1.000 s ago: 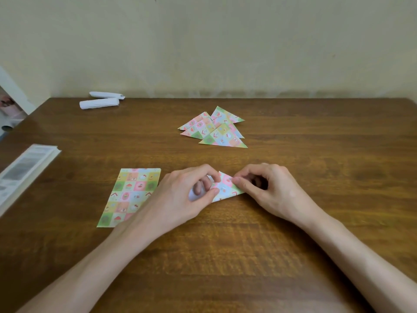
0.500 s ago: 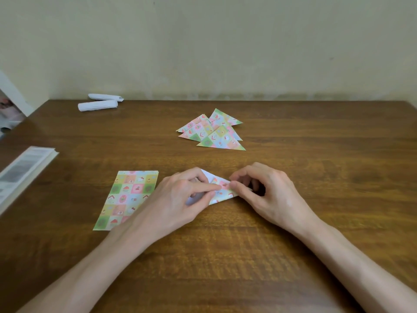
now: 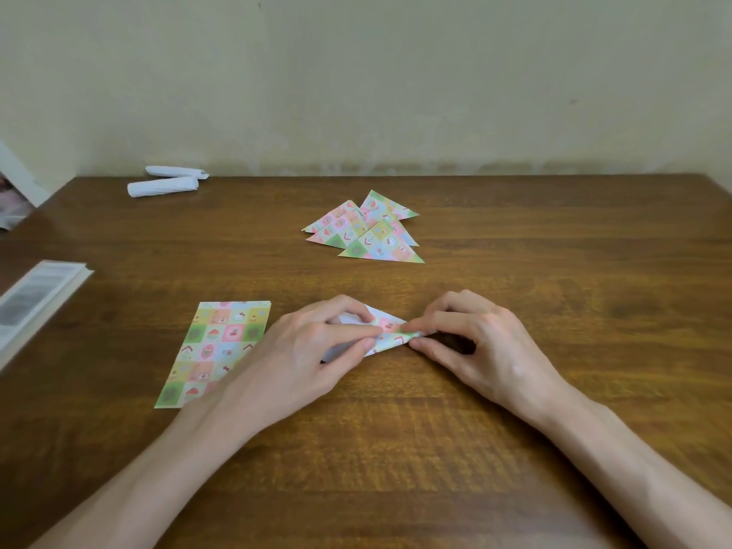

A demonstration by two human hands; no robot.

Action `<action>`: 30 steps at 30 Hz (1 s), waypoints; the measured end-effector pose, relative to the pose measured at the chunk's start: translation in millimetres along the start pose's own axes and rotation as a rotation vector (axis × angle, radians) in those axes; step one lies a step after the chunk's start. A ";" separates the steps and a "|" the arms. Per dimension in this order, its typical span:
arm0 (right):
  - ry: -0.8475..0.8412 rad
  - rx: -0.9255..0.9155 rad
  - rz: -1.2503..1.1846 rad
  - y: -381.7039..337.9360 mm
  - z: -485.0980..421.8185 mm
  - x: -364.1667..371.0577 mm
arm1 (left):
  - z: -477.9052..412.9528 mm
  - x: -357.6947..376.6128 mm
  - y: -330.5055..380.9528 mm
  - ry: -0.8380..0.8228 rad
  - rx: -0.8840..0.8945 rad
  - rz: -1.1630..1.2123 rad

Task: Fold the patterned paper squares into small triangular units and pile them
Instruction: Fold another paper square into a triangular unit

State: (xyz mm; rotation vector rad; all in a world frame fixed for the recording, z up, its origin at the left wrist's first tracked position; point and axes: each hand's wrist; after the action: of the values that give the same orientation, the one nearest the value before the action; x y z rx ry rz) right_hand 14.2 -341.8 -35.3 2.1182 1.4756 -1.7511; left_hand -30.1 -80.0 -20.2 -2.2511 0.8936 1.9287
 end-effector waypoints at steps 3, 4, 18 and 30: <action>0.012 0.001 0.004 -0.8 2.1 0.6 | 1.8 -0.5 -2.9 -0.017 0.049 -0.084; 0.018 0.001 0.003 -1.0 2.5 0.4 | 2.4 -0.5 -3.2 -0.023 0.059 -0.106; 0.027 -0.064 0.066 4.3 3.3 4.2 | 3.8 -1.1 -8.5 0.023 0.106 -0.160; 0.030 -0.066 0.068 5.9 0.7 8.6 | 3.0 -0.8 -7.0 0.037 0.129 -0.222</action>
State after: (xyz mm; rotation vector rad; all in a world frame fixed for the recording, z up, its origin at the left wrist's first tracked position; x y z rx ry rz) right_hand 16.9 -340.0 -45.2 2.1453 1.4286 -1.6319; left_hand -29.7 -72.7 -22.4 -2.2127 0.7137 1.6914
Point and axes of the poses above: each hand's wrist, its own z-axis away from the middle knuckle, its own x-axis out of the palm, y = z × x, and after that the axes turned 5 degrees about -z, right-handed
